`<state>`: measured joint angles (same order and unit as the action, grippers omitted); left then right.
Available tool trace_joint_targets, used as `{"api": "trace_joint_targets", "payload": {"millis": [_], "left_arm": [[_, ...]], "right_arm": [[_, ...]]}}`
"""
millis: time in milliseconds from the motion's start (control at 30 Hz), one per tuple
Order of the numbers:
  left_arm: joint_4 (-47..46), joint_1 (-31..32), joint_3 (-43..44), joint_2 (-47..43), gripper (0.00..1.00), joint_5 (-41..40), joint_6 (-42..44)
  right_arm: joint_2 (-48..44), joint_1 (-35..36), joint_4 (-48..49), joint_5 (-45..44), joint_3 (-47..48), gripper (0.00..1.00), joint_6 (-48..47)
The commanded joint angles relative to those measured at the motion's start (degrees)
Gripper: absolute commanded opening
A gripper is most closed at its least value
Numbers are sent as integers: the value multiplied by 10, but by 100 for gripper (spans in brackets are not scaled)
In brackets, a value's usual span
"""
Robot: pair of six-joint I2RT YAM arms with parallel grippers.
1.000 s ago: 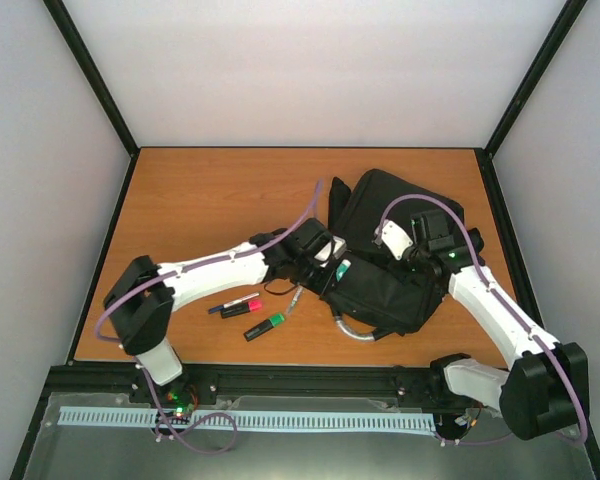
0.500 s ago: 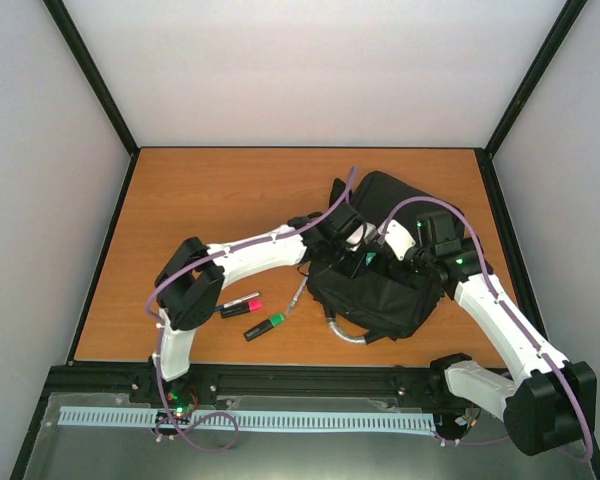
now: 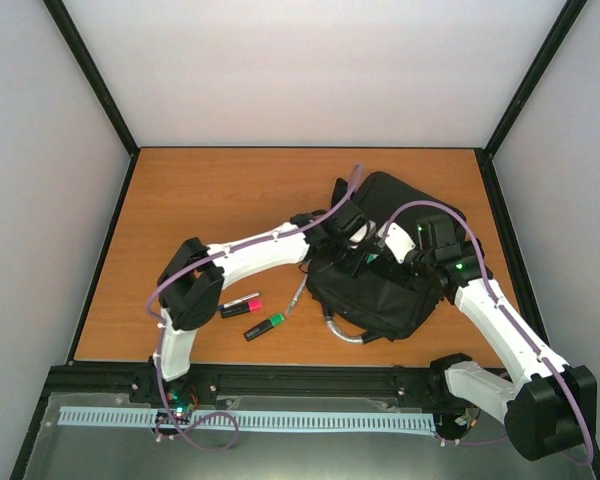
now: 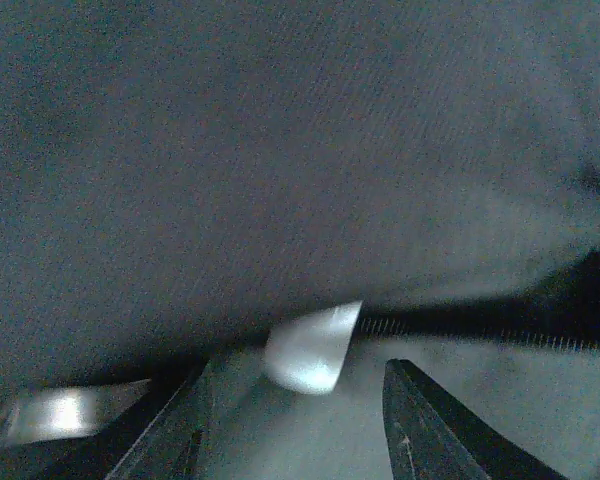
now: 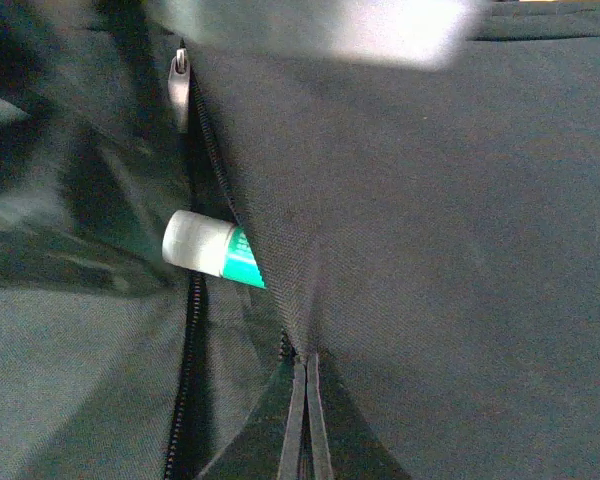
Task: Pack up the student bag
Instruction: Place the stationery in the student bag.
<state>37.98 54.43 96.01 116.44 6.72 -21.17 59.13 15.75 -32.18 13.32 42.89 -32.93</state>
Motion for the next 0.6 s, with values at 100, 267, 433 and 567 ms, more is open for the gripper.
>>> {"api": "trace_joint_targets", "payload": {"millis": [100,267,433,567], "left_arm": [[-60,4,-138,-147,48,-1,-41],[-108,4,-194,-153,6,12,-67],[-153,4,-194,-127,1,12,-77],[-163,2,-139,-72,1,4,-64]], "right_arm": [[0,5,17,20,0,3,9],[0,5,19,21,0,3,10],[-3,5,17,24,0,3,11],[-9,5,18,26,0,3,12]]}}
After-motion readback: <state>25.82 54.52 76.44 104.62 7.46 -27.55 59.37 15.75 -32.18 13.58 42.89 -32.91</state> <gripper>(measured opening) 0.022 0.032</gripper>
